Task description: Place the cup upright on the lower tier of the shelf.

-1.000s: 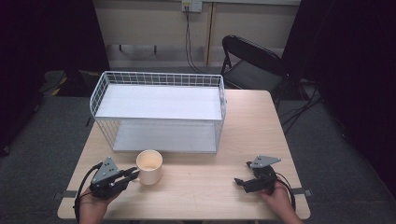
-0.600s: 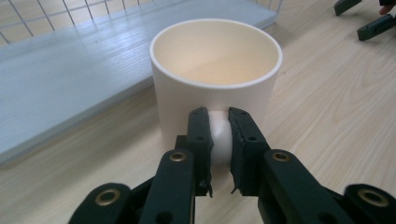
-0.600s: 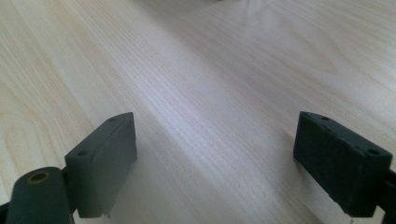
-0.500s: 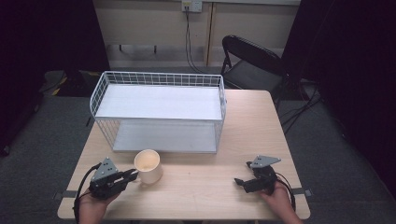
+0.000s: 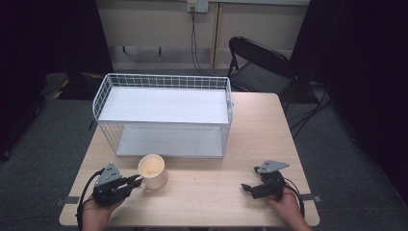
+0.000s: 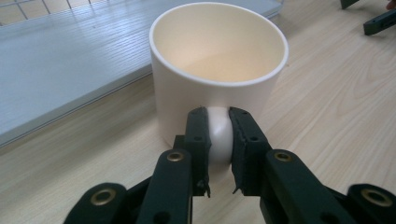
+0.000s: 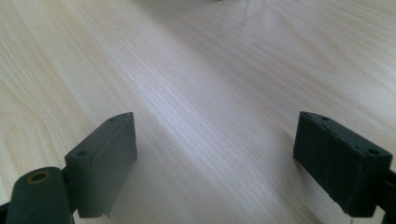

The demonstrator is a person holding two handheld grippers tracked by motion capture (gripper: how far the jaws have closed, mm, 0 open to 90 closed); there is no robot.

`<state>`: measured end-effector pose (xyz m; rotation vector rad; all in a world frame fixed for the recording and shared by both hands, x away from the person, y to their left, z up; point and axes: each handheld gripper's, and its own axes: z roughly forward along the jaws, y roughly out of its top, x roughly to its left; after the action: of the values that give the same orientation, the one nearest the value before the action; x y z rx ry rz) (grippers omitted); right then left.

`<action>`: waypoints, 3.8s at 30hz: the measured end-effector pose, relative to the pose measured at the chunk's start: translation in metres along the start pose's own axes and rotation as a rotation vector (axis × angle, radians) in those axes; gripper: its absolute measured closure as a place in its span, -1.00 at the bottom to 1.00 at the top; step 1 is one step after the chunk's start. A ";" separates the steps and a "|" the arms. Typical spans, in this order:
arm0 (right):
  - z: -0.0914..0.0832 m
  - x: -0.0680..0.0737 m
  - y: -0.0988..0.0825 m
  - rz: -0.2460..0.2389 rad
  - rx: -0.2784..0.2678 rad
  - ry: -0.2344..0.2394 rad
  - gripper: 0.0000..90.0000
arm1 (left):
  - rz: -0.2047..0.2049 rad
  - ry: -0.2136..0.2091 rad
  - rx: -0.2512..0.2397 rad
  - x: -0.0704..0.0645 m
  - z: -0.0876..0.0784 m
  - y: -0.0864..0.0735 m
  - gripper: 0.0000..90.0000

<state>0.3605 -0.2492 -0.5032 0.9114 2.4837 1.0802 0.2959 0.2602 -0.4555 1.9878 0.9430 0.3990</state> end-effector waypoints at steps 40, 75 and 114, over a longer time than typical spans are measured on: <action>0.000 0.000 0.000 0.000 0.000 0.000 -0.72 | -0.016 0.088 -0.040 0.003 -0.006 0.012 0.79; 0.000 0.000 0.000 0.001 -0.002 -0.001 -0.72 | -0.054 0.179 -0.099 0.012 0.019 0.048 0.79; -0.001 0.000 -0.001 0.000 -0.001 0.000 -0.72 | -0.157 0.302 -0.117 0.015 0.088 0.068 0.78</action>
<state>0.3597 -0.2495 -0.5033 0.9116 2.4827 1.0813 0.3893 0.1976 -0.4507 1.7629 1.2261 0.6621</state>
